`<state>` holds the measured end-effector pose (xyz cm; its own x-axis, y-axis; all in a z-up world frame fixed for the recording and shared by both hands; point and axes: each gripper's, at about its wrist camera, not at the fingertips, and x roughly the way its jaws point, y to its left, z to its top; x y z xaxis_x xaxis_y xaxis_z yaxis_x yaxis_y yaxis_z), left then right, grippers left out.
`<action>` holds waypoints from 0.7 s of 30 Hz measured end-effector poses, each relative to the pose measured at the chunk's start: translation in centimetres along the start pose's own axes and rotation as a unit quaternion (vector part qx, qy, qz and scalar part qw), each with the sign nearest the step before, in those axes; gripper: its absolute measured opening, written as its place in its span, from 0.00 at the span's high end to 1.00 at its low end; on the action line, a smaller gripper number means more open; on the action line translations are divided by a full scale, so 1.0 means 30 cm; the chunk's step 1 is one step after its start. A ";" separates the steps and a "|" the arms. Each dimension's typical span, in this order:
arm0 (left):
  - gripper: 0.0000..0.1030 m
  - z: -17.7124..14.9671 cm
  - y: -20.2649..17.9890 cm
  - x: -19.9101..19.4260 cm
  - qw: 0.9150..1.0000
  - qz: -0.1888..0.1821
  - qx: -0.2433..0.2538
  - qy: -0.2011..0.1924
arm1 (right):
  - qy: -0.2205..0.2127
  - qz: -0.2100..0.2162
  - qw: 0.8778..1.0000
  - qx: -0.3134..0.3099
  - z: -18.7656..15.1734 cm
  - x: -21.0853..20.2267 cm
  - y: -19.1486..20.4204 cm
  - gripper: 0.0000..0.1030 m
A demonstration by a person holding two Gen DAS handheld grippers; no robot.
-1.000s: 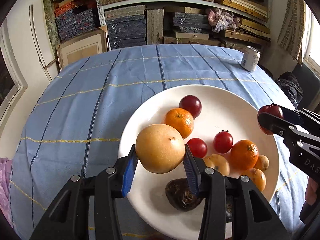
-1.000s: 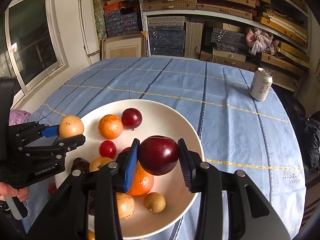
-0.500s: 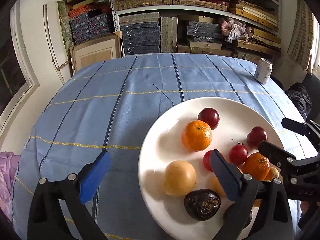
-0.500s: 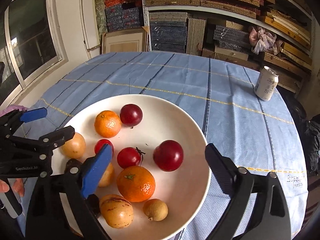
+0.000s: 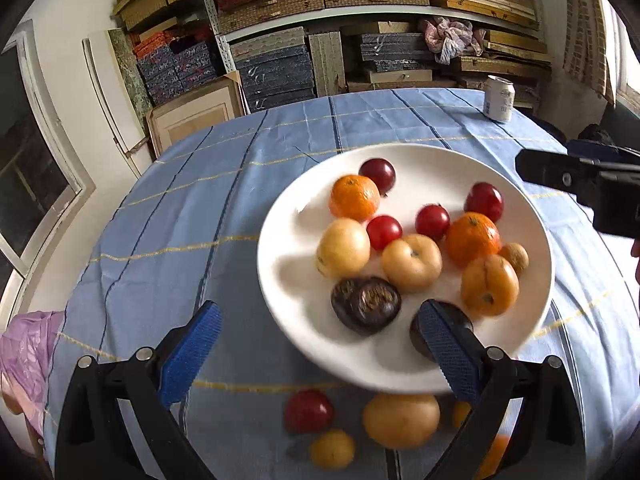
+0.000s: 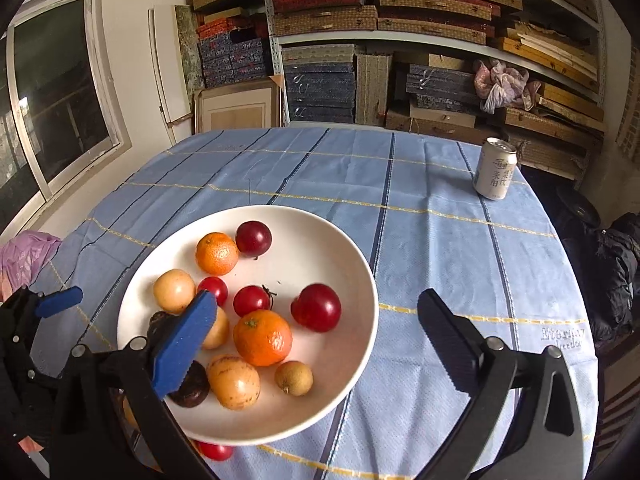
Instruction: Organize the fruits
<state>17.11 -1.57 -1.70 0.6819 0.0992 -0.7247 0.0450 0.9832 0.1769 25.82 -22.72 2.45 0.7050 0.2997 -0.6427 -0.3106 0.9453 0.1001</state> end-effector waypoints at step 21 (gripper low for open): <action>0.03 -0.344 -0.147 -0.203 0.997 -0.078 0.014 -0.017 | 0.033 0.010 0.998 0.058 -0.312 -0.168 -0.024 0.04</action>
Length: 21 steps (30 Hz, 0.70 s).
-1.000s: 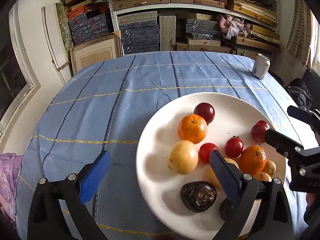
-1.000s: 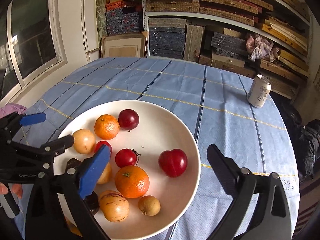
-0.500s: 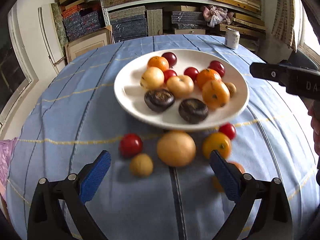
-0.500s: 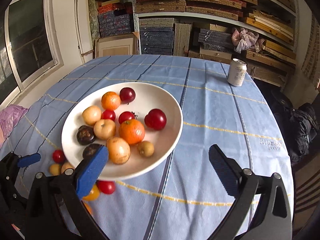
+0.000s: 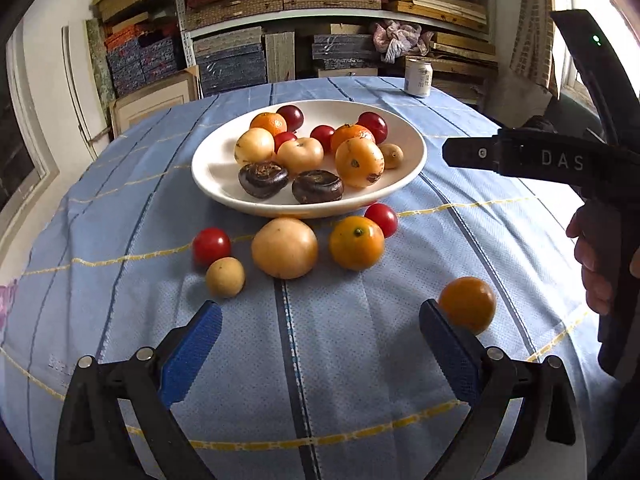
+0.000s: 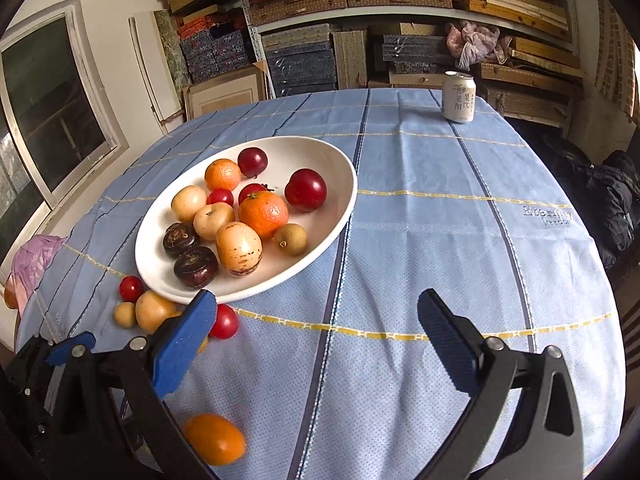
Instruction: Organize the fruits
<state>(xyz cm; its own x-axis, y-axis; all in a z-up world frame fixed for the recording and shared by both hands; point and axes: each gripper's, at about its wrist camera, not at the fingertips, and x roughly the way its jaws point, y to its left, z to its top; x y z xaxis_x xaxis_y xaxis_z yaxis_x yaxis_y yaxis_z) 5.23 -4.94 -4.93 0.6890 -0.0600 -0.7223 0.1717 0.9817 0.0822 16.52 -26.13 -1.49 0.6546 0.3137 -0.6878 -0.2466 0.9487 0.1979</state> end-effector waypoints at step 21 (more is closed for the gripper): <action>0.53 0.031 0.172 0.140 0.998 -0.001 -0.050 0.040 | 0.071 0.036 0.992 -0.103 -0.395 -0.126 0.252 0.66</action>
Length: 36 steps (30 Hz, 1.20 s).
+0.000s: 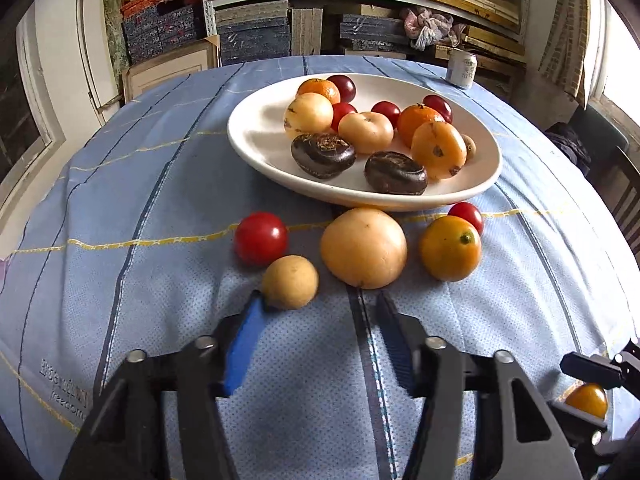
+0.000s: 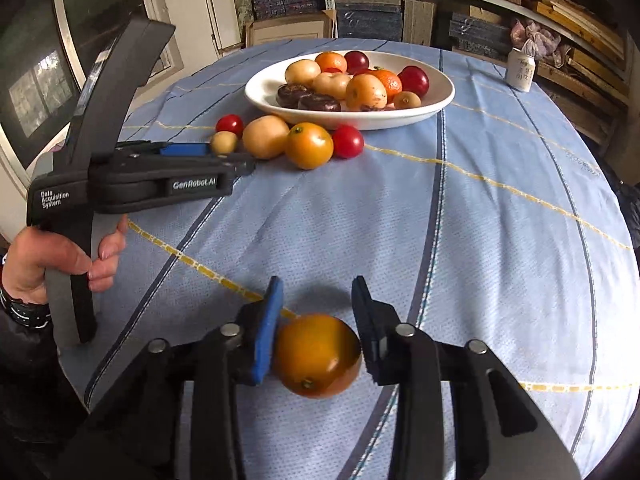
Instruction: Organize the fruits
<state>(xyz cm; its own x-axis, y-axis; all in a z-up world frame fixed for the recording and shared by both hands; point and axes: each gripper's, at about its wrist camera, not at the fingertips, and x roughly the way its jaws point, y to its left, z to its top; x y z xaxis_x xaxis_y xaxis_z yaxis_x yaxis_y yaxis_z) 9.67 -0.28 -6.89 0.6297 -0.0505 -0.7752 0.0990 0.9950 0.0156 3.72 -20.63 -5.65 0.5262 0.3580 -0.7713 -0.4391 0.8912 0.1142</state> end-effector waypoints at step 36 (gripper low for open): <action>0.04 -0.009 -0.084 0.005 0.998 0.015 0.063 0.006 | -0.133 -0.089 0.986 0.051 0.269 0.008 -0.147 0.08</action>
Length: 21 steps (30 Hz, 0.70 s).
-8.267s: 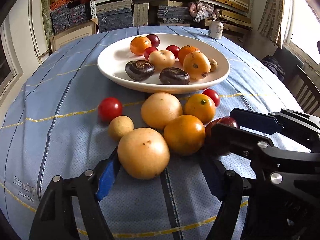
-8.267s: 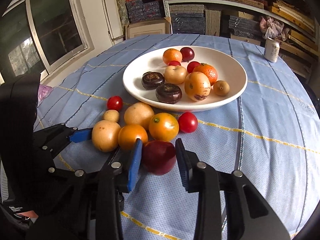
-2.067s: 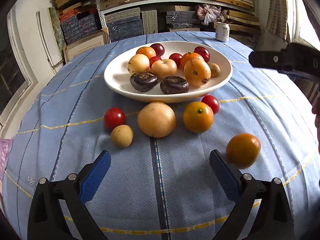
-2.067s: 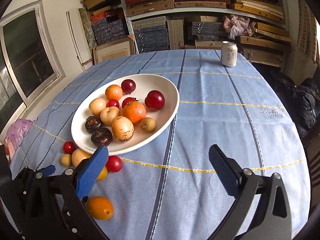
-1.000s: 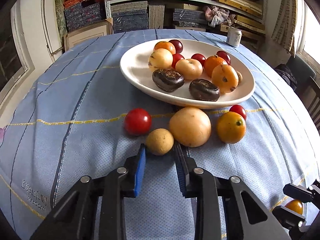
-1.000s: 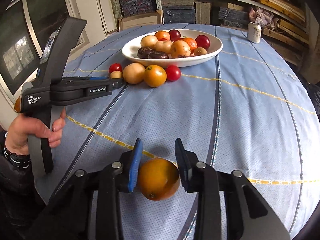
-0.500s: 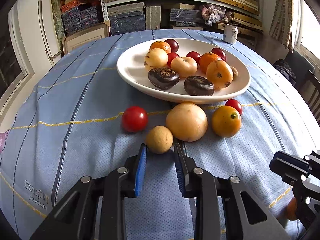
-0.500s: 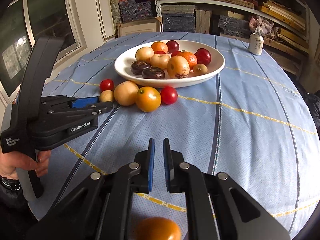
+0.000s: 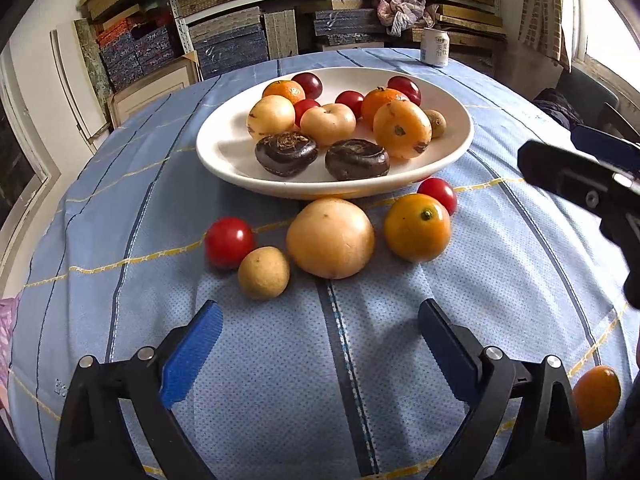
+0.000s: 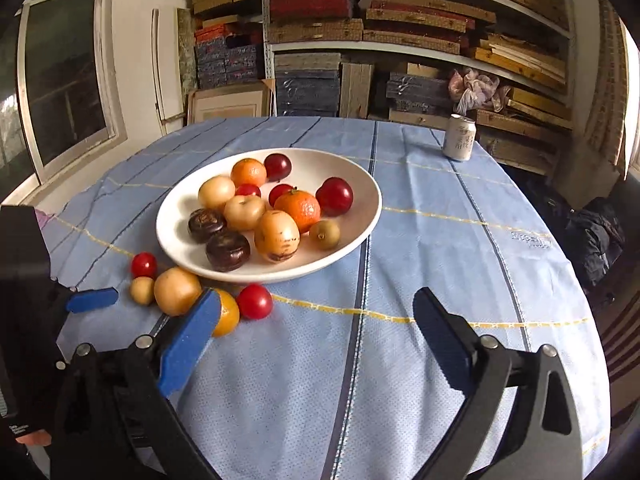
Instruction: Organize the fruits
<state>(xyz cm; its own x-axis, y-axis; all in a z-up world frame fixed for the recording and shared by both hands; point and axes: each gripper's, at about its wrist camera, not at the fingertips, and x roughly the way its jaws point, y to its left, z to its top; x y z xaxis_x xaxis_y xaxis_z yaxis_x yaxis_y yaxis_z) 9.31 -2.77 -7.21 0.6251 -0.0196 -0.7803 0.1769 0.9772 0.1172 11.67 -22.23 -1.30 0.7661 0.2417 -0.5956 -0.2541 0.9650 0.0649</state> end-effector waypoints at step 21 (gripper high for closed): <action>0.04 -0.002 0.033 0.011 1.000 -0.002 -0.027 0.007 | 0.122 0.166 0.968 -0.142 -0.331 -0.272 0.008 0.04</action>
<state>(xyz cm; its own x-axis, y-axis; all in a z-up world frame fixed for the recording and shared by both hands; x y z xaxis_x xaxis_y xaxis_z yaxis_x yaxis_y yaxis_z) 9.65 -1.79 -7.39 0.6135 -0.0214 -0.7894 0.1383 0.9871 0.0807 -0.52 -24.97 -4.36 0.4617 0.4688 -0.7530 -0.6409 0.7632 0.0822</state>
